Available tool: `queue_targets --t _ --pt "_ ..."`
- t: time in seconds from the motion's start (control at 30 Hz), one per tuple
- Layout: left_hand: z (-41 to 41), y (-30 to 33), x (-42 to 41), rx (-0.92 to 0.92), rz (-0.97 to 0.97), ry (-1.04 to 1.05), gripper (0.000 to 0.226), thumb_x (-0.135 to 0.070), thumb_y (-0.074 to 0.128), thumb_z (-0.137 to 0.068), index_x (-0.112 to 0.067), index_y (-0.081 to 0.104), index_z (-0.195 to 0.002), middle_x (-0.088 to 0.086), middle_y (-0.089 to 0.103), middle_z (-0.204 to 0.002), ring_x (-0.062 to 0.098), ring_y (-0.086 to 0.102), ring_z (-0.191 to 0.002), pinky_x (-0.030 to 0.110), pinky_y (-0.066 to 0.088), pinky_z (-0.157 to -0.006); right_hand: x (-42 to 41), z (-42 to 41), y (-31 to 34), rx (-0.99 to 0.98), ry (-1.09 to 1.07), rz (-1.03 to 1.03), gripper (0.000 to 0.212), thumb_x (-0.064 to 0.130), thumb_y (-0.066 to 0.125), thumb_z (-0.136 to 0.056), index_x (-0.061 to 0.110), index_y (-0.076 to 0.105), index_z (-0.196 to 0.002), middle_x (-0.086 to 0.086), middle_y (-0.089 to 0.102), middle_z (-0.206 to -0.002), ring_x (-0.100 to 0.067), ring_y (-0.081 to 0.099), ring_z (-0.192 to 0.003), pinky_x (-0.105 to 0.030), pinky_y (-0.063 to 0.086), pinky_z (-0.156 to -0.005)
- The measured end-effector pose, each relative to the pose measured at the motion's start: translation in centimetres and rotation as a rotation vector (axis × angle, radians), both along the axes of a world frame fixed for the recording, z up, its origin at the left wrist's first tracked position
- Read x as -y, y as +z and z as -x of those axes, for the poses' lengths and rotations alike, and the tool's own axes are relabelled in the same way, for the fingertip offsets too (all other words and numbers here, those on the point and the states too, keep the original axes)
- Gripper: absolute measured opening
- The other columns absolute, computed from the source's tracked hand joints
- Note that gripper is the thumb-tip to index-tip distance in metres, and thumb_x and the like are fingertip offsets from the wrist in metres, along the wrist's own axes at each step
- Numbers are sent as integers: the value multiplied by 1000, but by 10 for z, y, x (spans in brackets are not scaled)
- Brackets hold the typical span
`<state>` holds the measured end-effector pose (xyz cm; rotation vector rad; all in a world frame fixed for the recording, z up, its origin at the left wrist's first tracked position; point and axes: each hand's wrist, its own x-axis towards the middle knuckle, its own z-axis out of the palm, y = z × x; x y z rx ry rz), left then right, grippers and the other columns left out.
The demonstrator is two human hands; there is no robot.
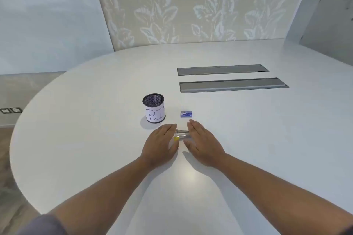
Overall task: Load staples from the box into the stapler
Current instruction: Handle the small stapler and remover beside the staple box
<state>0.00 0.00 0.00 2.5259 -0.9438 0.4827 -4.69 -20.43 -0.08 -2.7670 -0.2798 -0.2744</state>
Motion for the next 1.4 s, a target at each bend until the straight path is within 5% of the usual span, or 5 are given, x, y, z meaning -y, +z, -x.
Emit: queue_targets --t 0.43,0.7,1.0,1.2,1.4 --pt "-27 5 4 -647 156 74 79 -27 75 -82 -17 40 -153 -1 54 -147 19 45 -139 32 33 -116 -2 -11 -12 -79 -74 -189 59 30 58 -96 11 44 -150 -5 47 -152 -22 37 -142 -27 25 -115" --pt "-35 -6 8 -646 293 132 62 -28 78 -80 -26 59 -139 -4 67 -131 21 53 -130 43 42 -110 4 -40 9 -105 4 -209 13 20 68 -86 8 67 -90 -7 62 -82 -25 54 -87 -38 42 -77" --pt "-38 0 13 -823 517 161 46 -44 73 -87 -22 66 -126 -6 73 -114 13 68 -109 37 51 -101 6 -49 6 -149 -26 -439 32 19 75 -87 14 69 -118 -2 67 -102 -21 61 -96 -33 48 -88" --pt "-37 7 23 -799 667 261 47 -73 62 -79 -28 75 -83 -13 76 -74 5 63 -62 35 52 -70 1 -45 5 -106 -39 -504 11 20 63 -93 13 62 -84 -8 62 -75 -18 50 -68 -37 43 -66" --pt "-39 7 28 -836 863 208 29 -53 63 -91 -29 78 -90 -7 71 -71 5 56 -57 20 46 -58 -4 -48 7 -180 -65 -755 21 22 64 -97 22 67 -118 -5 58 -65 -14 46 -57 -29 41 -59"
